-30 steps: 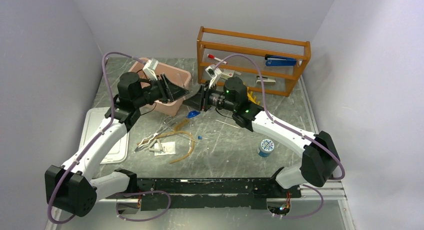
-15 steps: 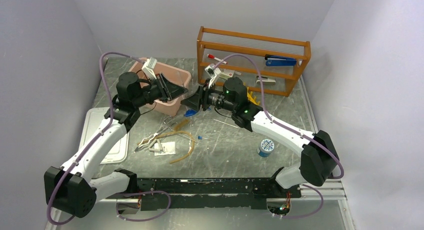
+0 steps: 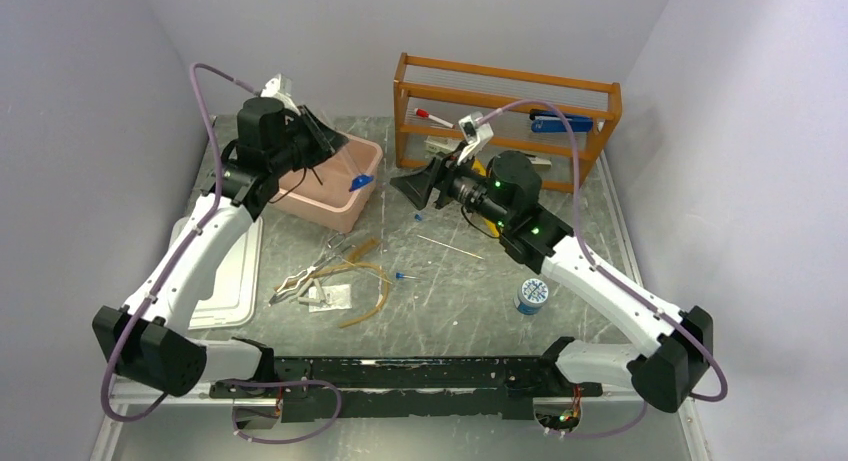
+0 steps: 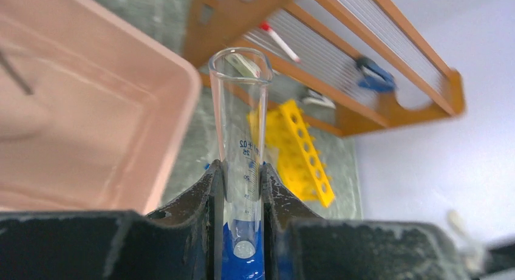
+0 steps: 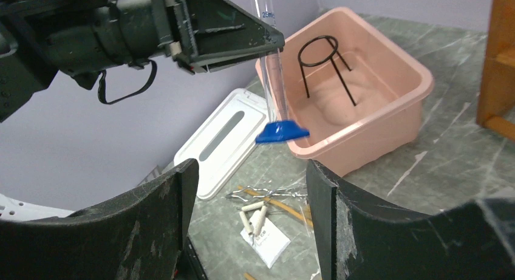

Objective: Organize the chemistry lab equipment

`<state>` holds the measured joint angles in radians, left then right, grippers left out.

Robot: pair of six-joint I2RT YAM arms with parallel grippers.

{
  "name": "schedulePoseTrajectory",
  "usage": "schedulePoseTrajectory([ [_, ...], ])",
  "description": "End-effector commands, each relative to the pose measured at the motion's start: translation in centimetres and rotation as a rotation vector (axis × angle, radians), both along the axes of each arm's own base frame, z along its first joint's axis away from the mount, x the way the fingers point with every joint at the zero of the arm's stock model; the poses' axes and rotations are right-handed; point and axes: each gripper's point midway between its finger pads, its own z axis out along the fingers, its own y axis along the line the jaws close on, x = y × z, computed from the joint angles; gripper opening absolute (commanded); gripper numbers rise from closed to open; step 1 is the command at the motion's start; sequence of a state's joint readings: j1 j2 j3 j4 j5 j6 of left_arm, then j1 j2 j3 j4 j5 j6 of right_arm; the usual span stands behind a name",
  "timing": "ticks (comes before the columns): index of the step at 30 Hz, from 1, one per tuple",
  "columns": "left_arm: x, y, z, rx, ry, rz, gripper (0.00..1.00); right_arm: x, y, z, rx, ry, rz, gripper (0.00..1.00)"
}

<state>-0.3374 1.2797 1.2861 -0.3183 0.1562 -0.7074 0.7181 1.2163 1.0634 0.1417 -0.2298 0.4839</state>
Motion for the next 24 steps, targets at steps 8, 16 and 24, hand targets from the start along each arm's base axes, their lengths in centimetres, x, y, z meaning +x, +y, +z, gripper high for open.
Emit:
schedulePoseTrajectory([
  [8,3.4,9.9,-4.2,0.005,0.301,0.693,0.05,0.0,-2.2,-1.5,-0.060,0.022,-0.085,0.68],
  [16,5.4,12.1,-9.5,-0.069,0.508,0.755,0.06,0.1,-2.0,-2.6,-0.071,0.048,-0.079,0.68],
  [24,6.4,10.8,-14.3,-0.058,0.679,0.727,0.08,0.0,-2.3,-2.8,-0.065,0.054,-0.093,0.68],
])
